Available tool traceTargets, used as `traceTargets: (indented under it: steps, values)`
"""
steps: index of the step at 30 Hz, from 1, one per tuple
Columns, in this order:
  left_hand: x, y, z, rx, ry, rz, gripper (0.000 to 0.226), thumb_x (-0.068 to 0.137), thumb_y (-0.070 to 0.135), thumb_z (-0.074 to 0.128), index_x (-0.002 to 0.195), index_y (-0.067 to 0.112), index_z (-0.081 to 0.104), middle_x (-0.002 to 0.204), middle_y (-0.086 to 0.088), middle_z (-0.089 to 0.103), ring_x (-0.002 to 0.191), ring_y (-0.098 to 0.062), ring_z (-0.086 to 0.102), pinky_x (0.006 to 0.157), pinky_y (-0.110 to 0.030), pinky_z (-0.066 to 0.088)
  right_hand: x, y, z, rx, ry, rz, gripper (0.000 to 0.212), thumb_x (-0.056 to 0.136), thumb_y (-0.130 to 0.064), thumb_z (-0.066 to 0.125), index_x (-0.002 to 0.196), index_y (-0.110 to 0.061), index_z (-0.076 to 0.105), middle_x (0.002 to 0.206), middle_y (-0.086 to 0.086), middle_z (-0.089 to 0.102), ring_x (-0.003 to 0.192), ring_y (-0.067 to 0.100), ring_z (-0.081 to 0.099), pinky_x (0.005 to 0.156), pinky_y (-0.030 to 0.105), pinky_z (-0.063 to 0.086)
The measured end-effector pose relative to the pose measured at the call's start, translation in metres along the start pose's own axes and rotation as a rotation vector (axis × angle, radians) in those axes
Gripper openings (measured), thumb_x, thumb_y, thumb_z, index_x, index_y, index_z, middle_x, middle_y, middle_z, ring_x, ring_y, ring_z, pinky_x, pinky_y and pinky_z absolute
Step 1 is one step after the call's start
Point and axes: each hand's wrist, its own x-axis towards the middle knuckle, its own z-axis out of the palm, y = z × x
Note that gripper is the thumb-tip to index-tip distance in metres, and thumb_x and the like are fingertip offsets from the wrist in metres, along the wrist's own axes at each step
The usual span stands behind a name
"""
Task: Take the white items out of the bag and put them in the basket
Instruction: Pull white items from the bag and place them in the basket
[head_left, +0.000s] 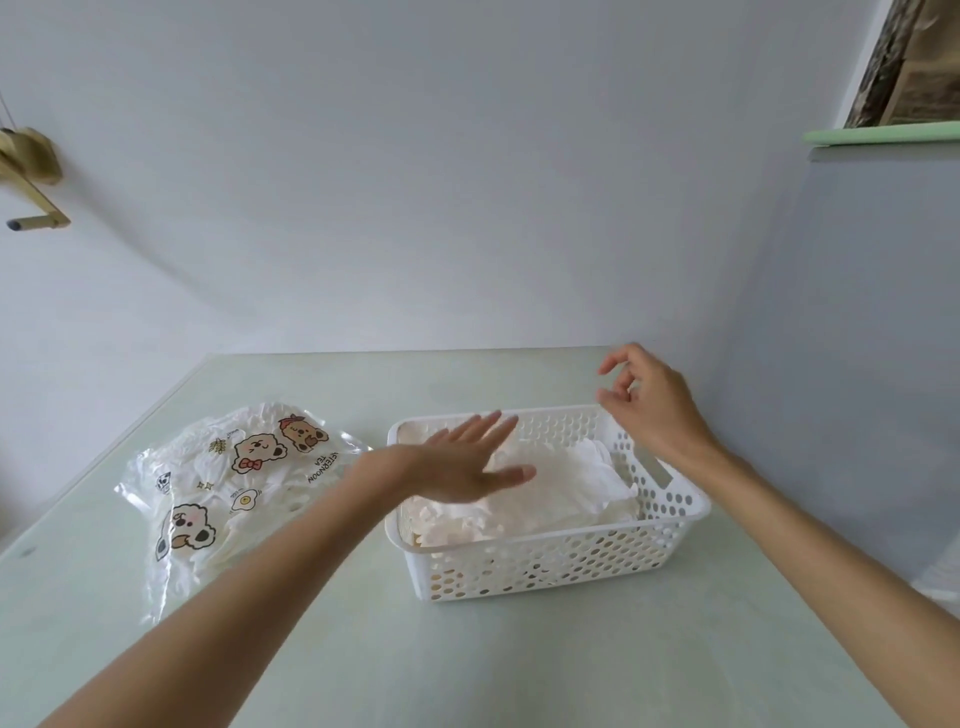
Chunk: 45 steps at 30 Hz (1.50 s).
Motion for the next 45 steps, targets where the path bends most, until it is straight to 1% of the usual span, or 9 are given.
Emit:
traceTargets:
  steps: [2, 5, 9, 17, 23, 26, 30, 39, 45]
  values:
    - [-0.001, 0.001, -0.013, -0.001, 0.042, 0.049, 0.072, 0.097, 0.056, 0.027, 0.151, 0.031, -0.013, 0.159, 0.006, -0.019, 0.148, -0.015, -0.012, 0.119, -0.039, -0.004, 0.000, -0.014, -0.004, 0.082, -0.023, 0.024, 0.016, 0.085, -0.007, 0.063, 0.093, -0.020, 0.058, 0.072, 0.000, 0.056, 0.053, 0.009, 0.047, 0.058, 0.025, 0.040]
    - [0.008, 0.003, -0.002, 0.101, -0.033, 0.051, 0.074, 0.097, 0.056, 0.030, 0.151, 0.032, -0.014, 0.158, 0.004, -0.023, 0.148, -0.018, -0.010, 0.120, -0.042, -0.004, -0.007, -0.027, 0.008, -0.065, -0.518, 0.120, 0.035, 0.087, -0.011, 0.065, 0.117, -0.027, 0.055, 0.100, 0.005, 0.062, 0.067, 0.011, 0.060, 0.057, 0.019, 0.050]
    - [0.016, -0.006, 0.026, 0.193, -0.174, -0.042, 0.085, 0.092, 0.067, 0.029, 0.147, 0.031, -0.025, 0.155, 0.003, -0.031, 0.146, -0.015, -0.018, 0.120, -0.041, -0.009, -0.009, -0.008, 0.027, -0.448, -1.033, 0.250, 0.090, 0.083, -0.020, 0.073, 0.151, -0.033, 0.016, 0.141, 0.007, 0.040, 0.116, 0.023, 0.052, 0.093, 0.030, 0.045]
    - [0.026, -0.008, 0.038, 0.235, -0.259, -0.135, 0.087, 0.094, 0.062, 0.032, 0.147, 0.025, -0.027, 0.157, 0.001, -0.028, 0.146, -0.015, -0.018, 0.120, -0.041, -0.003, -0.007, 0.015, 0.039, -0.440, -1.050, 0.272, 0.092, 0.079, -0.022, 0.078, 0.148, -0.037, 0.019, 0.139, 0.007, 0.039, 0.117, 0.023, 0.049, 0.095, 0.028, 0.044]
    - [0.005, -0.005, 0.007, 0.124, -0.027, -0.074, 0.097, 0.082, 0.072, 0.048, 0.154, 0.026, 0.002, 0.162, 0.005, -0.002, 0.149, -0.019, 0.001, 0.120, -0.045, 0.008, 0.007, -0.004, 0.018, -0.463, -0.912, 0.127, 0.081, 0.077, -0.023, 0.079, 0.143, -0.038, 0.033, 0.122, -0.001, 0.049, 0.071, 0.002, 0.048, 0.058, 0.016, 0.040]
    - [-0.009, -0.006, -0.006, 0.223, 0.104, -0.058, 0.074, 0.081, 0.066, 0.058, 0.142, 0.028, 0.039, 0.149, 0.003, 0.034, 0.139, -0.020, 0.030, 0.112, -0.039, 0.025, 0.007, -0.017, 0.031, -0.413, -0.764, -0.016, 0.075, 0.077, -0.019, 0.078, 0.140, -0.033, 0.040, 0.113, -0.002, 0.050, 0.081, 0.007, 0.048, 0.074, 0.023, 0.042]
    - [-0.009, -0.006, 0.001, 0.343, 0.102, -0.086, 0.049, 0.082, 0.059, 0.063, 0.119, 0.027, 0.059, 0.121, 0.005, 0.060, 0.117, -0.019, 0.052, 0.093, -0.032, 0.037, -0.003, -0.027, 0.065, -0.415, -0.893, -0.029, 0.076, 0.079, -0.019, 0.074, 0.144, -0.027, 0.035, 0.120, 0.001, 0.042, 0.103, 0.017, 0.049, 0.093, 0.030, 0.043]
    - [-0.082, -0.037, -0.015, -0.122, 0.359, -0.059, 0.024, 0.091, 0.039, 0.061, 0.115, 0.036, 0.062, 0.114, 0.020, 0.063, 0.100, -0.001, 0.061, 0.091, -0.027, 0.047, -0.009, -0.037, 0.032, -0.251, -0.623, -0.034, 0.042, 0.090, -0.009, 0.060, 0.121, -0.038, 0.057, 0.111, -0.009, 0.054, 0.101, 0.012, 0.052, 0.090, 0.028, 0.045]
    - [-0.154, -0.113, -0.001, -0.227, 0.456, -0.385, 0.009, 0.088, 0.035, 0.065, 0.087, 0.043, 0.062, 0.097, 0.024, 0.065, 0.093, -0.002, 0.064, 0.090, -0.032, 0.049, -0.051, -0.100, 0.056, -0.051, -0.362, -0.207, 0.027, 0.091, -0.015, 0.059, 0.103, -0.037, 0.067, 0.100, -0.018, 0.063, 0.098, 0.001, 0.053, 0.085, 0.019, 0.040]
